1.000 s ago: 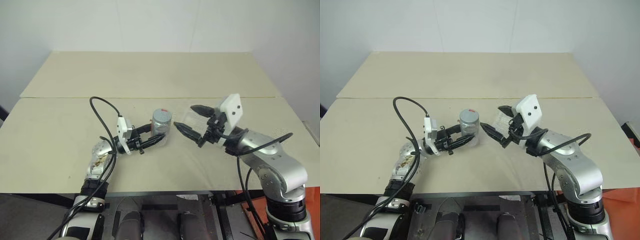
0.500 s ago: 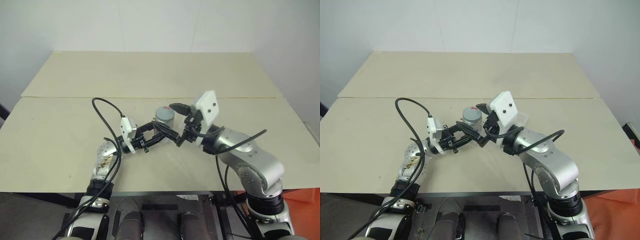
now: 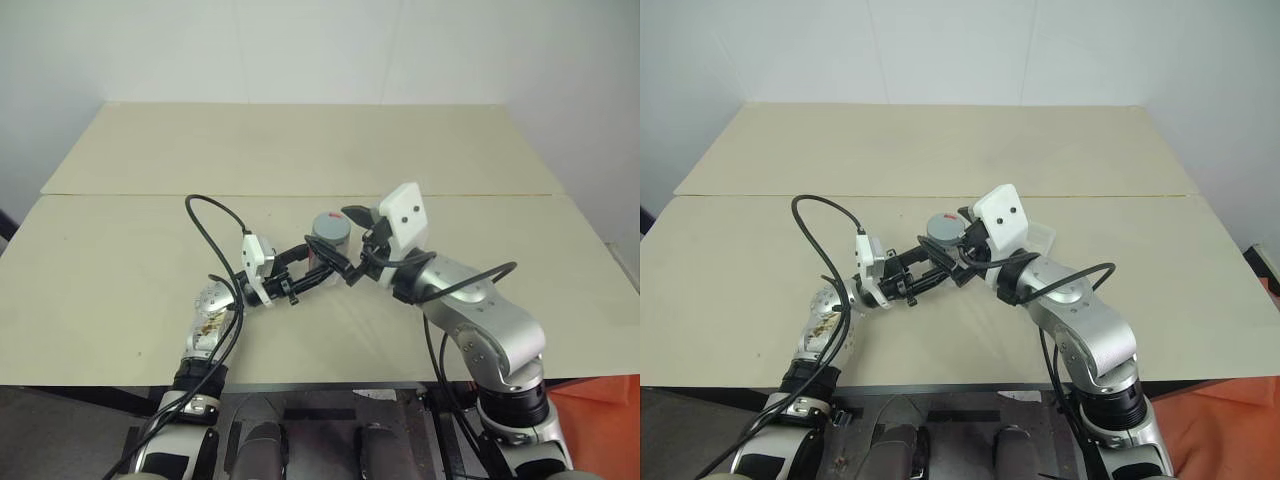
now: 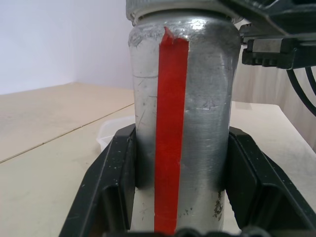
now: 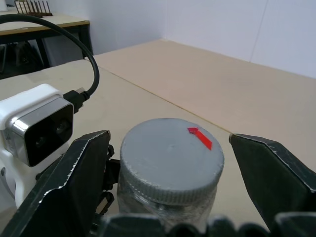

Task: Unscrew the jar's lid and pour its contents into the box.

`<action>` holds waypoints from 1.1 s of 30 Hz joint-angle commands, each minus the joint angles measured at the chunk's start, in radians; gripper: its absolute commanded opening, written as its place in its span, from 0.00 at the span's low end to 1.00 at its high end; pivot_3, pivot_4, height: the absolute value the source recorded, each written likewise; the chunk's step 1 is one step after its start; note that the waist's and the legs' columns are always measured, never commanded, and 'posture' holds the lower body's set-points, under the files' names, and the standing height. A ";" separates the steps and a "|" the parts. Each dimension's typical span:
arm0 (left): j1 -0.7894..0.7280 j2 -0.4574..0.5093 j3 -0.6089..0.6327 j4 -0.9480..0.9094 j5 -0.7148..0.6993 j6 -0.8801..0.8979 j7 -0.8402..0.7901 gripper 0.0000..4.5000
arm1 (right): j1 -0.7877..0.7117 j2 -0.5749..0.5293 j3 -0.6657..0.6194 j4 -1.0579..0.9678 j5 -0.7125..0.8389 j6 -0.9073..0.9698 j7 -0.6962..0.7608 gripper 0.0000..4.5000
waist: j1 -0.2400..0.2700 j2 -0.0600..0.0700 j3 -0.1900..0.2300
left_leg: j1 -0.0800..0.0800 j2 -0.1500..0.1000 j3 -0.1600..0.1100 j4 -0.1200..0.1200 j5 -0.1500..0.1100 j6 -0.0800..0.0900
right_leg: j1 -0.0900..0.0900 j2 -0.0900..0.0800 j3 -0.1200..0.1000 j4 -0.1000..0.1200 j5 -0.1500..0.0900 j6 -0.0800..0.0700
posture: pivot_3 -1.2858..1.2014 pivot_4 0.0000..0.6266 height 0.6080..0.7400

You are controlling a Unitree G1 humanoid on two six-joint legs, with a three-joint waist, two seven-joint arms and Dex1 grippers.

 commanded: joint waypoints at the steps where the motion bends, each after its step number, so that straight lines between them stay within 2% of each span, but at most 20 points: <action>1: -0.021 -0.003 -0.001 -0.006 -0.004 -0.028 -0.007 0.47 | -0.016 0.006 -0.024 -0.026 -0.003 -0.035 0.001 0.81 | 0.000 0.000 0.000 | 0.000 0.000 0.000 0.000 0.000 0.000 | 0.000 0.000 0.000 0.000 0.000 0.000 | 0.52 0.24 1.00; 3: -0.022 -0.003 -0.002 -0.002 -0.003 -0.029 -0.009 0.47 | -0.014 0.003 -0.025 -0.030 -0.005 -0.033 0.002 0.63 | 0.000 0.000 0.000 | 0.000 0.000 0.000 0.000 0.000 0.000 | 0.000 0.000 0.000 0.000 0.000 0.000 | 0.52 0.24 1.00; 4: -0.023 -0.003 -0.003 0.000 -0.003 -0.029 -0.010 0.47 | -0.014 0.001 -0.025 -0.030 -0.008 -0.032 0.000 0.62 | 0.000 0.000 0.000 | 0.000 0.000 0.000 0.000 0.000 0.000 | 0.000 0.000 0.000 0.000 0.000 0.000 | 0.52 0.24 1.00; 10: -0.026 -0.001 -0.009 0.009 -0.005 -0.028 -0.029 0.47 | -0.010 -0.010 -0.030 -0.030 -0.002 -0.031 0.019 0.62 | 0.000 0.000 0.000 | 0.000 0.000 0.000 0.000 0.000 0.000 | 0.000 0.000 0.000 0.000 0.000 0.000 | 0.52 0.24 1.00; 16: 0.006 0.031 -0.023 -0.054 -0.049 0.035 -0.117 0.47 | 0.001 -0.054 -0.058 -0.013 0.048 -0.055 0.124 0.62 | -0.001 0.000 0.000 | 0.000 0.000 0.000 0.000 0.000 0.000 | 0.000 0.000 0.000 0.000 0.000 0.000 | 0.52 0.24 1.00; 24: 0.045 0.103 -0.046 -0.175 -0.108 0.144 -0.223 0.47 | -0.017 -0.209 -0.092 0.081 0.148 -0.152 0.446 0.62 | -0.001 0.000 0.000 | 0.000 0.000 0.000 0.000 0.000 0.000 | 0.001 0.000 0.000 0.000 0.000 0.000 | 0.52 0.24 1.00; 33: 0.058 0.140 -0.072 -0.238 -0.132 0.191 -0.294 0.47 | -0.102 -0.279 -0.080 0.263 0.217 -0.247 0.748 0.62 | -0.001 0.000 0.000 | 0.000 0.000 0.000 0.000 0.000 0.000 | 0.000 0.000 0.000 0.000 0.000 0.000 | 0.52 0.24 1.00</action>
